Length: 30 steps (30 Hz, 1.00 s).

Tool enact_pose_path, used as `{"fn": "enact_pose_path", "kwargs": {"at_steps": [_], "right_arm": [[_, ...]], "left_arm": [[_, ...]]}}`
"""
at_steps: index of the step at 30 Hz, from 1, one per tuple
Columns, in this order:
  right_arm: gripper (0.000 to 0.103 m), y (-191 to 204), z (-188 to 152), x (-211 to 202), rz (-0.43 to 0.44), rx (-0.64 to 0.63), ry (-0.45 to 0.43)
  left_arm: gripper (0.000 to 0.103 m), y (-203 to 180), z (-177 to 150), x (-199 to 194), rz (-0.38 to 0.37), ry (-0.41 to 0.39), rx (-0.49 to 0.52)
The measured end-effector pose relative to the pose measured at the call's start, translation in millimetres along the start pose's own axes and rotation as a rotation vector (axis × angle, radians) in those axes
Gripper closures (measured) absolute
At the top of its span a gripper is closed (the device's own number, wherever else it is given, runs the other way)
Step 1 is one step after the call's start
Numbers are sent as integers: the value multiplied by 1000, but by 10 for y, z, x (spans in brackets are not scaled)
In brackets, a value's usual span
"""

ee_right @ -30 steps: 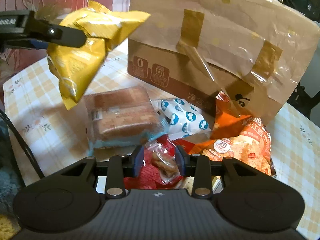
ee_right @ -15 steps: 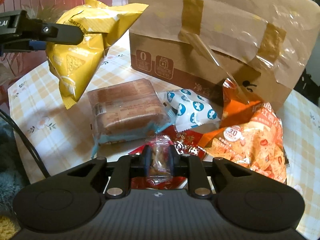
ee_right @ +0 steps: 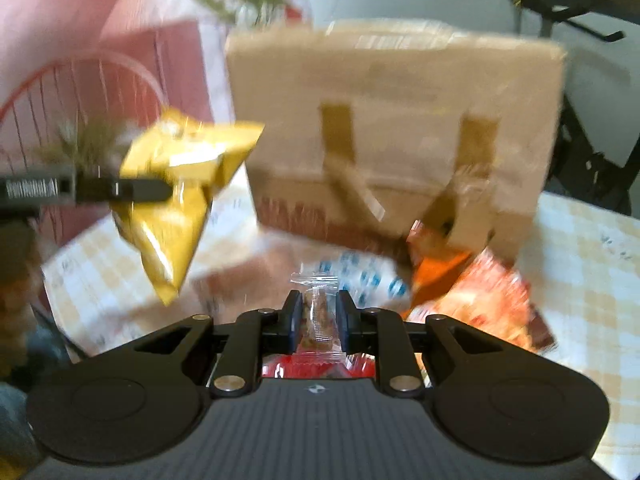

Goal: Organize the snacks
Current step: 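Carry both held snacks over the box and open both grippers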

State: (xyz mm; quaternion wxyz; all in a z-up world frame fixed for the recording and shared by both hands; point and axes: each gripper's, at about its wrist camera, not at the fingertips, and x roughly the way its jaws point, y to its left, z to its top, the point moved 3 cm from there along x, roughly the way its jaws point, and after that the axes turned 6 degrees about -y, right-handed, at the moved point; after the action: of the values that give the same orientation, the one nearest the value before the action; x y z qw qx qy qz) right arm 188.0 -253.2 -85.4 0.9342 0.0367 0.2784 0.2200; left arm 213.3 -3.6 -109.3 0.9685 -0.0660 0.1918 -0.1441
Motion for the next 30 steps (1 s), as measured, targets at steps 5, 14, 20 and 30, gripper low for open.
{"fn": "enact_pose_path", "kwargs": {"at_steps": [5, 14, 20, 30], "right_arm": [[83, -86, 392, -206, -11, -4, -130], [83, -241, 1176, -319, -38, -48, -331], [83, -500, 1495, -23, -112, -27, -364], [83, -700, 1524, 430, -222, 30, -325]], "left_arm": [[23, -83, 382, -150, -29, -100, 57], [22, -320, 1319, 51, -92, -230, 83], [22, -492, 1739, 680, -101, -232, 47], [22, -645, 1764, 1457, -19, -131, 143]]}}
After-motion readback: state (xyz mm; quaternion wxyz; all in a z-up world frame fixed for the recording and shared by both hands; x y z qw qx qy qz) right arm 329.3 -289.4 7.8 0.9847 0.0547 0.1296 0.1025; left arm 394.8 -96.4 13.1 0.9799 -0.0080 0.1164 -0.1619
